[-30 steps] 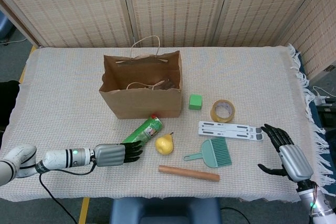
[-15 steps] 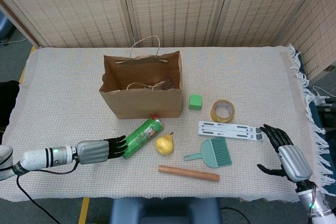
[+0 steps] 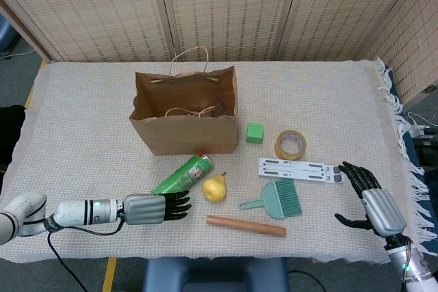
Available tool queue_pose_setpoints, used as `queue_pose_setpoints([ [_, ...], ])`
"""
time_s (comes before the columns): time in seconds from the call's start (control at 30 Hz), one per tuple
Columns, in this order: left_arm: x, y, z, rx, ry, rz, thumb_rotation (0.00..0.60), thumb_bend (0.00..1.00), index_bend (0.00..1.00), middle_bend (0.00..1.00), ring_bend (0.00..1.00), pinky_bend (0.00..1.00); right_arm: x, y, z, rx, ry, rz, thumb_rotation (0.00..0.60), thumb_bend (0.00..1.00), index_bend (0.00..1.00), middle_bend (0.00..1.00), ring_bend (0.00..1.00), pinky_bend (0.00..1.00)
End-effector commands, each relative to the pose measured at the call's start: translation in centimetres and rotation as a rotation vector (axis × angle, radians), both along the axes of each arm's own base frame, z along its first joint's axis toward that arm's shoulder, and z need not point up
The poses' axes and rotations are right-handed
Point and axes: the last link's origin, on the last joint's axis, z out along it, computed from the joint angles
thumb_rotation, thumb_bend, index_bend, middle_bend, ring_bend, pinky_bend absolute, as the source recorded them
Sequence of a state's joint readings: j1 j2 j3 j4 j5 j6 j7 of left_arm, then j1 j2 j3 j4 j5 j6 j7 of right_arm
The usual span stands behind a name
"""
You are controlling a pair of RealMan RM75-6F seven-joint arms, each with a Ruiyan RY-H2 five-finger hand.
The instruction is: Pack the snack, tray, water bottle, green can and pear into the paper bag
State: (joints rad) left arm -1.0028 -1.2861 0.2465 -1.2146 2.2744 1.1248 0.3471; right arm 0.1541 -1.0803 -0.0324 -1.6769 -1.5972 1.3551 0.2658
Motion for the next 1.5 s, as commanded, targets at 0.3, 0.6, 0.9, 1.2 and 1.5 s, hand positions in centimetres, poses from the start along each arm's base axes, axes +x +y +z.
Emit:
queue_pose_setpoints([
  [0.3,2.6,1.7,-1.6,0.042,-0.055,-0.036,0.600,0.35,0.00,0.00,0.00,0.00,0.0,-0.1,0.0,0.011,-0.004,-0.010,0.600,0.06,0.00,0.00,0.00,0.00],
  [0.6,3.1,2.9,-2.6,0.060,-0.053,-0.038,0.600,0.35,0.00,0.00,0.00,0.00,0.0,-0.2,0.0,0.018,-0.004,-0.020,0.600,0.06,0.00,0.00,0.00,0.00],
  [0.9,2.7,4.0,-3.6,0.070,-0.017,-0.037,0.600,0.35,0.00,0.00,0.00,0.00,0.0,-0.3,0.0,0.023,-0.008,-0.030,0.600,0.06,0.00,0.00,0.00,0.00],
  [1.2,2.0,5.5,-3.6,0.106,0.018,-0.036,0.600,0.35,0.00,0.00,0.00,0.00,0.1,-0.4,-0.2,0.044,-0.016,-0.040,0.600,0.06,0.00,0.00,0.00,0.00],
  [1.5,1.1,6.5,-2.7,0.147,0.026,-0.017,0.600,0.35,0.00,0.00,0.00,0.00,0.2,-0.5,-0.4,0.052,-0.016,-0.045,0.600,0.06,0.00,0.00,0.00,0.00],
])
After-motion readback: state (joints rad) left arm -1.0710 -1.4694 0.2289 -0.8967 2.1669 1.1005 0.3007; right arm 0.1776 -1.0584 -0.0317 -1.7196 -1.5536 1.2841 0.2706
